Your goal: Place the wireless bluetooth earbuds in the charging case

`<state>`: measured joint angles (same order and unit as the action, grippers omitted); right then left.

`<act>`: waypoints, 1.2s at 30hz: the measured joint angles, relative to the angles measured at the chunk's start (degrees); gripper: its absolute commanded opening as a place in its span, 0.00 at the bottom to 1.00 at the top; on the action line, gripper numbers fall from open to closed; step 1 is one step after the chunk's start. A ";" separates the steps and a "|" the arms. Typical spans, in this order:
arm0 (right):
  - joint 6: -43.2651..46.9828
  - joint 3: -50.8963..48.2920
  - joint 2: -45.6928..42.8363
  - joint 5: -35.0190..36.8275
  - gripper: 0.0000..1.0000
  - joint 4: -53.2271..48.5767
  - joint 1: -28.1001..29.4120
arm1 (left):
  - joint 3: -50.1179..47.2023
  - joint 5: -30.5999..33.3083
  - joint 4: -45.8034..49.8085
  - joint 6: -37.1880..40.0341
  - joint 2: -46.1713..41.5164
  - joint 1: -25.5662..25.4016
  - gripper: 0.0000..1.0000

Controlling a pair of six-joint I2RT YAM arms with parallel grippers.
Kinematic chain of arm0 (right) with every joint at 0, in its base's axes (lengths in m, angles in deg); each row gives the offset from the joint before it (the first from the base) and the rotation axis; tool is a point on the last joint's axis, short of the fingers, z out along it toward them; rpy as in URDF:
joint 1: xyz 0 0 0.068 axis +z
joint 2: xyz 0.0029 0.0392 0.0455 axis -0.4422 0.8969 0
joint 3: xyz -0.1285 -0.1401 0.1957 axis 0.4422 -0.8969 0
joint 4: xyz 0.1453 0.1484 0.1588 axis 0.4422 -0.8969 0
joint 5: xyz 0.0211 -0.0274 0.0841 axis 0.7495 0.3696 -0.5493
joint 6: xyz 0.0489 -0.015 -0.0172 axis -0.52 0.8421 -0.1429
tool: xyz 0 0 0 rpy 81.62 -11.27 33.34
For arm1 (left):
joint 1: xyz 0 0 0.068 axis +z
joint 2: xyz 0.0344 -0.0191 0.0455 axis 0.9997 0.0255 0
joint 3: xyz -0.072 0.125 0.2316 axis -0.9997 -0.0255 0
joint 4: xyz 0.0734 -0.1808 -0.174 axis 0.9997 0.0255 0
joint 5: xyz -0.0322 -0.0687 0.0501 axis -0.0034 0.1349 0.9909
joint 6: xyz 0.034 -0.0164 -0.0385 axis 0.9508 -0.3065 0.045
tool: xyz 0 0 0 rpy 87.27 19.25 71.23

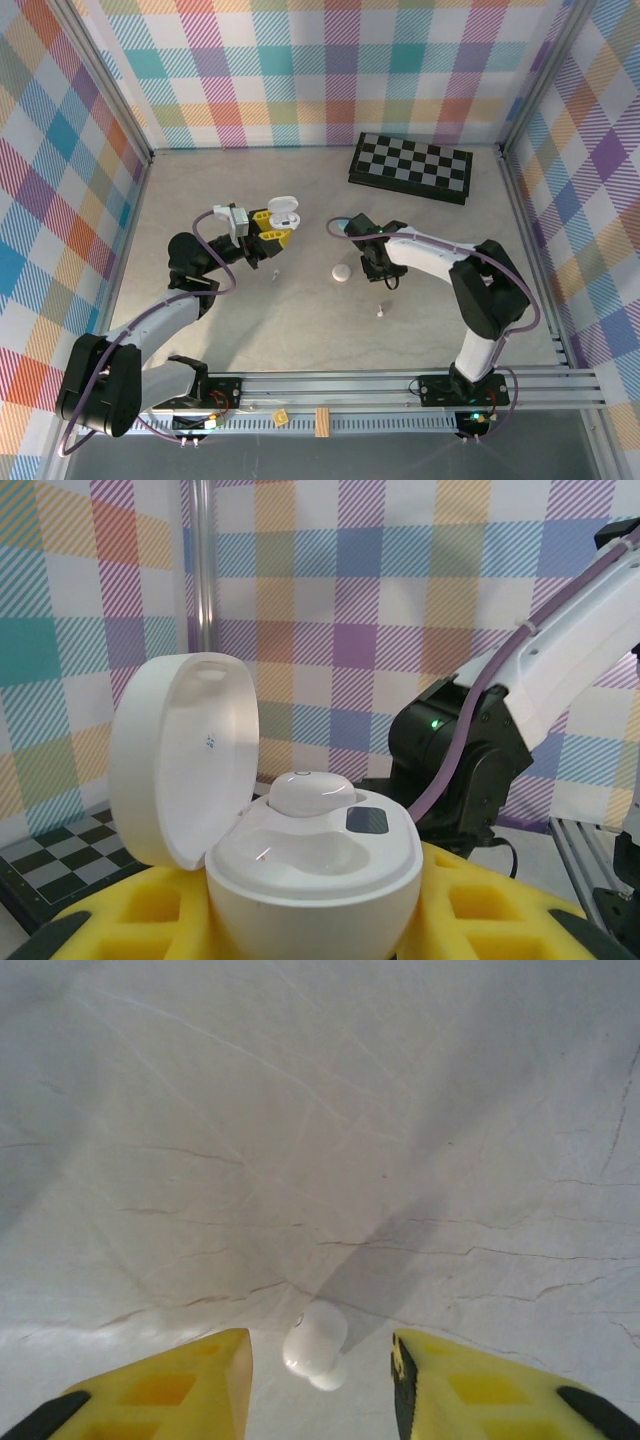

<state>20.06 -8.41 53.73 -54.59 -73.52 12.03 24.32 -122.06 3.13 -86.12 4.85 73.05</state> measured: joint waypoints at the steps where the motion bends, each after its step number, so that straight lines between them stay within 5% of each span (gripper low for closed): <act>1: 0.02 0.02 0.76 0.55 0.39 -0.22 0.00 | 0.00 -0.02 0.22 0.00 0.00 0.00 0.34; 36: -0.92 2.91 6.80 7.26 0.29 -7.02 0.81 | 0.52 -0.46 0.85 0.20 0.66 0.04 0.34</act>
<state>19.14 -5.50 60.53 -47.34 -80.54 12.84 24.85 -122.51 3.98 -85.92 5.51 73.10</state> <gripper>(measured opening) 0.294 0.360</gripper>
